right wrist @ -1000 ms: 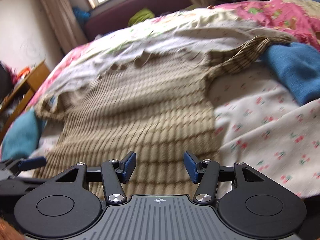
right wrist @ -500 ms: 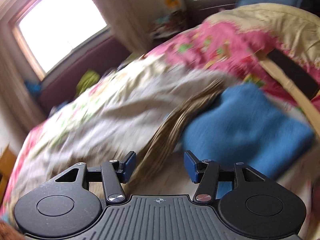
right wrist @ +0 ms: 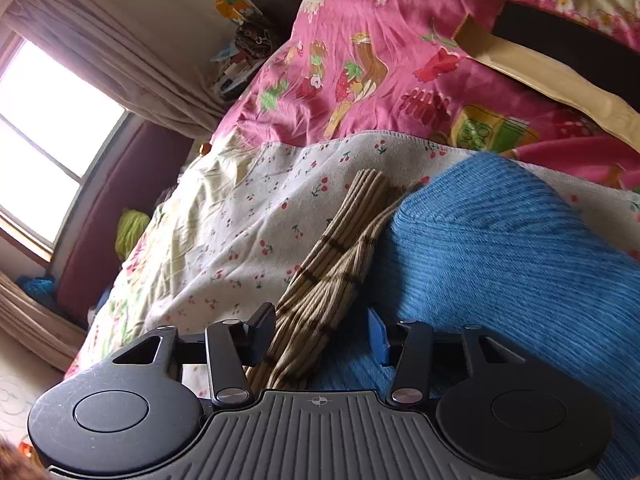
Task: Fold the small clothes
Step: 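Grasp the sweater sleeve cuff with the right tool and lift it, then fold the held sleeve across the sweater body and open the right tool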
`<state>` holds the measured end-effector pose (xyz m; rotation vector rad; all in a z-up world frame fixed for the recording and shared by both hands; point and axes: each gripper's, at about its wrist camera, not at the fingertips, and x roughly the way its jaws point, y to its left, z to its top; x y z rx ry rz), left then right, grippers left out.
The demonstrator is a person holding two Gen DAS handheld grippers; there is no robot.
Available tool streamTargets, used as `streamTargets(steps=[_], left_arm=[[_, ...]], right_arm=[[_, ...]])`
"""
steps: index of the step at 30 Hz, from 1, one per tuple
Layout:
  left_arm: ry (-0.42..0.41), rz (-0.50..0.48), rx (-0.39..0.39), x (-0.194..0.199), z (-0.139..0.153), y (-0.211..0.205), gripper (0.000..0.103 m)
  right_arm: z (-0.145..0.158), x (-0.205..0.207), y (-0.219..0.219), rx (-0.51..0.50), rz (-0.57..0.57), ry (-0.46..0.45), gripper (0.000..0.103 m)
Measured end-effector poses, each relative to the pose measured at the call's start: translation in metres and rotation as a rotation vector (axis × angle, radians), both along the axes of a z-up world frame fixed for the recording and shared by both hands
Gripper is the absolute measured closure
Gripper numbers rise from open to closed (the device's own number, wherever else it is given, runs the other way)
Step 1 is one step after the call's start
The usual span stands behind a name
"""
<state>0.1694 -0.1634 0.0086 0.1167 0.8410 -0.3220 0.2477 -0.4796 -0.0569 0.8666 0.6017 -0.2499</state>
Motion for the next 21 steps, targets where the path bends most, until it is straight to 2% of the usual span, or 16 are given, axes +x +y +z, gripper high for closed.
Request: streamTargets(steps=[2, 3, 6, 11, 13, 15, 18, 21], left_arm=[[0.017, 0.003, 0.000, 0.001, -0.006, 0.002, 0.000], [0.022, 0.005, 0.001, 0.001, -0.007, 0.004, 0.000], [0.021, 0.019, 0.007, -0.001, -0.008, 0.012, 0.000], [-0.016, 0.057, 0.005, -0.004, 0.000, 0.037, 0.000], [-0.028, 0.079, -0.005, -0.005, 0.004, 0.050, 0.000], [-0.040, 0.101, -0.017, -0.006, 0.008, 0.064, 0.000], [-0.050, 0.143, -0.032, -0.011, 0.012, 0.091, 0.000], [-0.054, 0.208, -0.042, -0.016, 0.013, 0.125, 0.000]], right_arm=[[-0.004, 0.004, -0.003, 0.027, -0.014, 0.005, 0.082], [-0.005, 0.004, -0.006, 0.058, -0.018, 0.004, 0.089], [0.001, -0.004, -0.013, 0.134, -0.038, -0.042, 0.095], [0.055, -0.022, -0.008, 0.083, -0.078, -0.168, 0.096], [0.080, -0.025, 0.008, 0.005, -0.064, -0.217, 0.096], [0.101, -0.021, 0.040, -0.104, 0.000, -0.245, 0.096], [0.119, -0.004, 0.104, -0.244, 0.164, -0.272, 0.096], [0.119, 0.007, 0.189, -0.387, 0.379, -0.292, 0.096]])
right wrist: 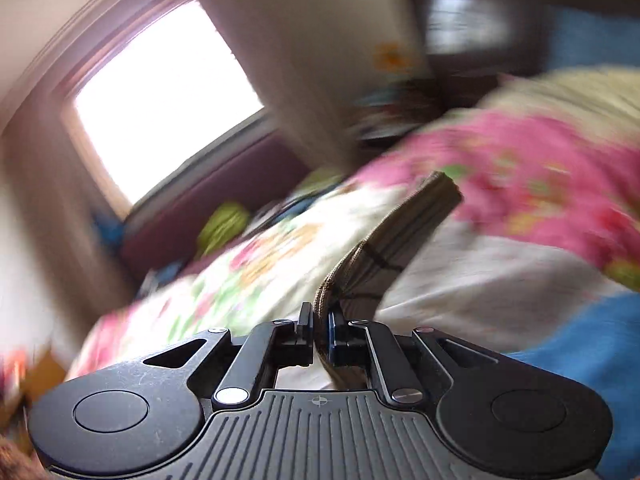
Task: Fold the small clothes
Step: 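Fold the held sleeve across the sweater body and open the right tool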
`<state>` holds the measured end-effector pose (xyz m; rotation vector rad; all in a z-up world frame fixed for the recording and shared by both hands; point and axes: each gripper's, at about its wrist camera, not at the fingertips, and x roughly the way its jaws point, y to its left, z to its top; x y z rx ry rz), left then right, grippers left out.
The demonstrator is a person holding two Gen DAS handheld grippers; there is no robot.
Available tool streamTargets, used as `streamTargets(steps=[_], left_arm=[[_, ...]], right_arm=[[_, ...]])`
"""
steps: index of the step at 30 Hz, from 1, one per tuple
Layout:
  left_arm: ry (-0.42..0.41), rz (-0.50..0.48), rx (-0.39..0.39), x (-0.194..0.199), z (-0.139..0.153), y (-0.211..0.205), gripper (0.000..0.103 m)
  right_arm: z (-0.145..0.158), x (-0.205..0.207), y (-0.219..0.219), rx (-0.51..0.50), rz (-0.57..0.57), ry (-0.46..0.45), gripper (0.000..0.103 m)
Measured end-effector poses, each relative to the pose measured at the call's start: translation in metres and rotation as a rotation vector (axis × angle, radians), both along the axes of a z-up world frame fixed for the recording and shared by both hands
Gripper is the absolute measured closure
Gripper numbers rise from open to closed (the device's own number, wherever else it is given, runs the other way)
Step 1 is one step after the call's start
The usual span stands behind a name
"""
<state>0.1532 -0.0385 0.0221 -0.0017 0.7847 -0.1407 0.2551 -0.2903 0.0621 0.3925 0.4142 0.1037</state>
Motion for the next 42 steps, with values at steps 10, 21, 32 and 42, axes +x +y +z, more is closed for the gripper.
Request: streamTargets(steps=[10, 21, 32, 42], left_arm=[[-0.043, 0.287, 0.122, -0.030, -0.029, 0.103, 0.000], [-0.045, 0.351, -0.028, -0.034, -0.031, 0.139, 0.000], [-0.087, 0.435, -0.078, -0.041, -0.024, 0.161, 0.000], [-0.106, 0.487, -0.100, -0.044, -0.023, 0.171, 0.000]], right_arm=[[-0.100, -0.042, 0.220, -0.531, 0.625, 0.103, 0.094], [-0.105, -0.064, 0.243, -0.672, 0.718, 0.113, 0.086], [-0.106, -0.052, 0.265, -0.609, 0.692, 0.117, 0.095], [-0.125, -0.066, 0.295, -0.635, 0.777, 0.082, 0.092]])
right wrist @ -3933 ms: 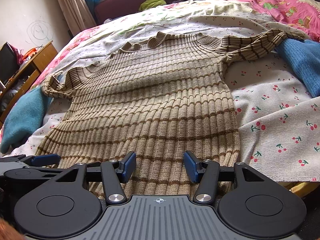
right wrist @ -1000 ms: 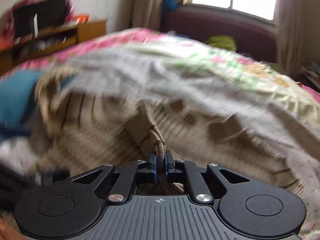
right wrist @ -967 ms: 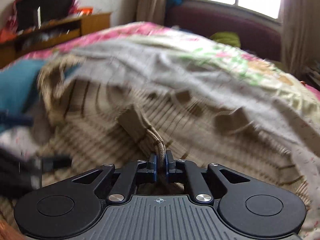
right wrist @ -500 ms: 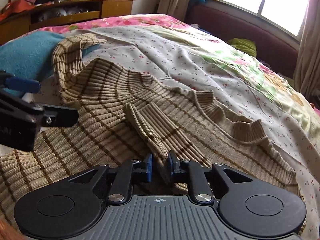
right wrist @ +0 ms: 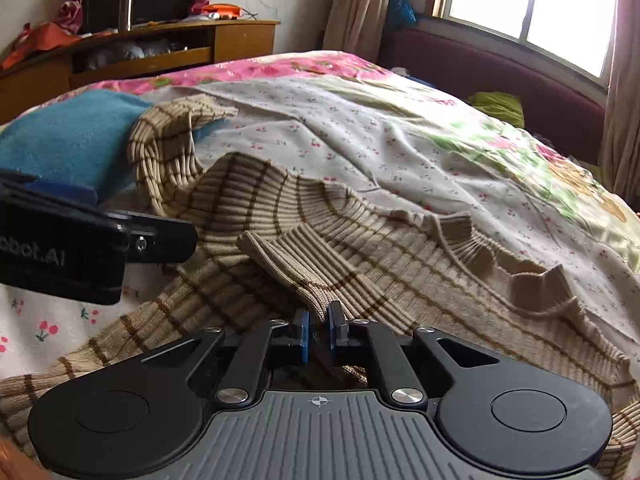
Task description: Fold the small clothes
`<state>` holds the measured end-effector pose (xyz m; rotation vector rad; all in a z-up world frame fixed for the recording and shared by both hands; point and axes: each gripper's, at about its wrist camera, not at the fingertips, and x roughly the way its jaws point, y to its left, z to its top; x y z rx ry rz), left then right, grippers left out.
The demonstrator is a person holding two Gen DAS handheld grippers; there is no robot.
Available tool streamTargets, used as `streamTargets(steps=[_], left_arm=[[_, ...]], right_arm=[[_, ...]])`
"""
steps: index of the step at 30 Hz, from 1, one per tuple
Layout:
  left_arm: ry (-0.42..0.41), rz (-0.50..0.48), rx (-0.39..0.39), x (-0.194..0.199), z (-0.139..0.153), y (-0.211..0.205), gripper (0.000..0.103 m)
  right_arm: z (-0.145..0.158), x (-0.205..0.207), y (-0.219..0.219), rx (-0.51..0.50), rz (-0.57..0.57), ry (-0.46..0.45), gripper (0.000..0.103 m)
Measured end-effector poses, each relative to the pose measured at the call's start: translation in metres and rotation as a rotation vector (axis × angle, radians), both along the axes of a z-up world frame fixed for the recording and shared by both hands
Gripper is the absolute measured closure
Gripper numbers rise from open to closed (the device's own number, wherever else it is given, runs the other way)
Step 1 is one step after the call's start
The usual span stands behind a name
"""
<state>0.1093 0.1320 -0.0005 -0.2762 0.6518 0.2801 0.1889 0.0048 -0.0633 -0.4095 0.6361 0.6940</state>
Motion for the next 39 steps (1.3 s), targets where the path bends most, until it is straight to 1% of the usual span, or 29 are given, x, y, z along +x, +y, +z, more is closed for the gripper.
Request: streamTargets(steps=[3, 5, 7, 9, 12, 14, 16, 18, 19, 20, 21, 22, 23, 25, 27, 29, 31, 32, 33, 36, 39], left_arm=[[0.007, -0.005, 0.011, 0.001, -0.001, -0.002, 0.000], [0.006, -0.008, 0.018, 0.002, -0.001, -0.003, 0.000], [0.009, -0.010, 0.023, 0.002, -0.002, -0.004, 0.000], [0.009, -0.012, 0.034, 0.003, -0.002, -0.006, 0.000], [0.006, -0.028, 0.054, 0.008, 0.000, -0.012, 0.000], [-0.002, -0.062, 0.078, 0.015, 0.005, -0.021, 0.000], [-0.015, -0.105, 0.121, 0.025, 0.012, -0.034, 0.000], [-0.014, -0.143, 0.154, 0.040, 0.015, -0.048, 0.000], [-0.011, -0.156, 0.163, 0.048, 0.015, -0.054, 0.000], [-0.003, -0.170, 0.166, 0.057, 0.014, -0.060, 0.000], [0.013, -0.188, 0.166, 0.065, 0.011, -0.065, 0.000], [0.037, -0.207, 0.170, 0.074, 0.005, -0.069, 0.000], [0.066, -0.212, 0.188, 0.081, -0.004, -0.074, 0.000], [0.135, -0.214, 0.231, 0.089, -0.023, -0.079, 0.000], [0.183, -0.212, 0.238, 0.089, -0.041, -0.078, 0.000], [0.165, -0.207, 0.223, 0.086, -0.038, -0.075, 0.000], [0.139, -0.201, 0.230, 0.086, -0.031, -0.075, 0.000], [0.130, -0.200, 0.235, 0.086, -0.029, -0.074, 0.000], [0.128, -0.199, 0.240, 0.088, -0.028, -0.073, 0.000], [0.150, -0.184, 0.230, 0.092, -0.035, -0.067, 0.000], [0.156, -0.174, 0.197, 0.095, -0.037, -0.060, 0.000]], right_arm=[[-0.001, -0.005, -0.002, -0.002, 0.018, 0.006, 0.087], [0.005, -0.009, -0.009, 0.010, 0.018, 0.008, 0.087], [0.013, -0.012, -0.023, 0.033, -0.002, 0.016, 0.086], [0.023, -0.016, -0.045, 0.075, -0.045, 0.030, 0.086], [0.033, -0.016, -0.086, 0.124, -0.150, 0.024, 0.086], [0.032, -0.009, -0.112, 0.109, -0.245, 0.001, 0.086], [0.025, 0.008, -0.139, 0.081, -0.377, -0.009, 0.086], [0.016, 0.029, -0.166, 0.088, -0.478, 0.011, 0.086], [0.009, 0.039, -0.175, 0.058, -0.526, 0.014, 0.086], [0.001, 0.048, -0.183, 0.012, -0.587, 0.016, 0.086], [-0.005, 0.053, -0.193, -0.001, -0.632, 0.033, 0.086], [-0.008, 0.054, -0.205, 0.024, -0.645, 0.052, 0.086], [-0.009, 0.052, -0.213, 0.041, -0.641, 0.057, 0.088], [-0.009, 0.049, -0.218, 0.013, -0.631, 0.037, 0.085], [-0.005, 0.046, -0.219, 0.010, -0.630, 0.031, 0.084], [0.004, 0.042, -0.213, 0.016, -0.610, 0.003, 0.083], [0.013, 0.042, -0.204, 0.023, -0.538, -0.020, 0.081], [0.016, 0.045, -0.197, 0.008, -0.491, -0.018, 0.078], [0.016, 0.048, -0.190, -0.019, -0.442, -0.011, 0.078], [0.013, 0.053, -0.171, -0.078, -0.331, -0.007, 0.078], [0.013, 0.053, -0.155, -0.079, -0.234, -0.008, 0.078]])
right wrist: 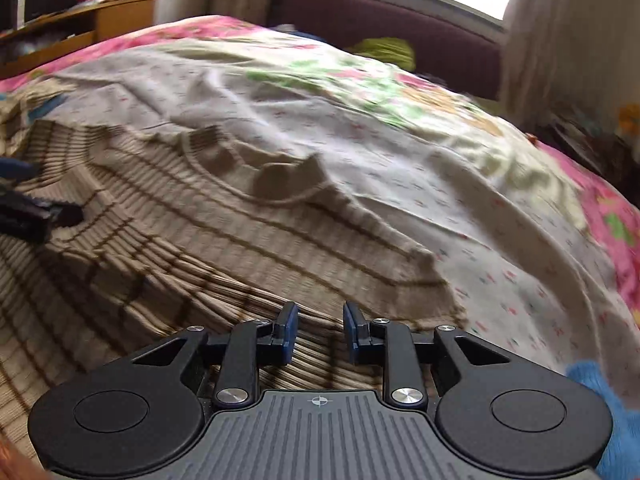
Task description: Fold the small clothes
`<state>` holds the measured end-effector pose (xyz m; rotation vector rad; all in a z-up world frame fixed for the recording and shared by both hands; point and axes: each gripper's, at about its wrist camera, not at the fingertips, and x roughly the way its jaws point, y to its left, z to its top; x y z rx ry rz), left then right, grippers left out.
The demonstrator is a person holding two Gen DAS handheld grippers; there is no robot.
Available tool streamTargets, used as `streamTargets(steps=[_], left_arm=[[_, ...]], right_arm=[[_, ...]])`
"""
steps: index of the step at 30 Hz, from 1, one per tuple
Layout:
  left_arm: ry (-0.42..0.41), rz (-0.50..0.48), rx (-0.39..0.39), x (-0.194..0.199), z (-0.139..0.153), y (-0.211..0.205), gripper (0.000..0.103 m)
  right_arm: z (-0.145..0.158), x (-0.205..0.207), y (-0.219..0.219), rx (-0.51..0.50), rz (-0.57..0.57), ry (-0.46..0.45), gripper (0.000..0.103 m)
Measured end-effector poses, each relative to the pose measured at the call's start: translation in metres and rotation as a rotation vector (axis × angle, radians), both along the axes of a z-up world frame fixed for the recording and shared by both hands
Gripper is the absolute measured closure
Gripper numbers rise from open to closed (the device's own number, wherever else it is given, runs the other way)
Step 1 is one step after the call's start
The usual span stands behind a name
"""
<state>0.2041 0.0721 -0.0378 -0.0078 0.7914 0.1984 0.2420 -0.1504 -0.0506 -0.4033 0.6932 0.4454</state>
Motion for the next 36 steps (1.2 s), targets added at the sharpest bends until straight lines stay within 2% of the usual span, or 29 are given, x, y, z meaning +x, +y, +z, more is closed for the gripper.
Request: streamTargets(steps=[3, 6, 9, 11, 15, 18, 26, 28, 29, 30, 36], left_arm=[[-0.011, 0.001, 0.001, 0.001, 0.002, 0.003, 0.000], [-0.017, -0.006, -0.021, -0.003, 0.006, 0.011, 0.000], [-0.017, -0.020, 0.009, -0.006, 0.007, 0.014, 0.000], [-0.015, -0.010, 0.014, -0.006, 0.006, 0.017, 0.000], [-0.029, 0.005, -0.025, -0.008, 0.009, 0.025, 0.000], [-0.044, 0.017, -0.007, -0.011, 0.010, 0.025, 0.000], [-0.079, 0.039, -0.045, -0.014, 0.011, 0.036, 0.000], [-0.079, 0.042, -0.049, -0.014, 0.009, 0.037, 0.000], [-0.082, 0.043, -0.050, -0.014, 0.009, 0.038, 0.000], [-0.088, 0.044, -0.053, -0.015, 0.010, 0.038, 0.000], [-0.141, 0.038, -0.045, -0.019, 0.014, 0.036, 0.000]], right_arm=[[0.002, 0.004, 0.016, 0.034, 0.089, 0.040, 0.078], [-0.002, 0.008, 0.031, -0.005, 0.172, 0.068, 0.078], [-0.006, 0.012, 0.038, -0.038, 0.217, 0.086, 0.078], [0.000, 0.015, 0.037, 0.004, 0.213, 0.101, 0.078], [0.011, 0.017, 0.048, 0.138, 0.259, 0.150, 0.077], [0.005, 0.022, 0.070, 0.150, 0.300, 0.183, 0.077], [-0.008, 0.034, 0.103, 0.164, 0.338, 0.276, 0.074], [-0.007, 0.035, 0.105, 0.165, 0.335, 0.292, 0.082], [-0.006, 0.036, 0.106, 0.174, 0.333, 0.304, 0.092], [-0.004, 0.037, 0.106, 0.184, 0.322, 0.308, 0.096], [0.007, 0.047, 0.110, 0.224, 0.243, 0.245, 0.099]])
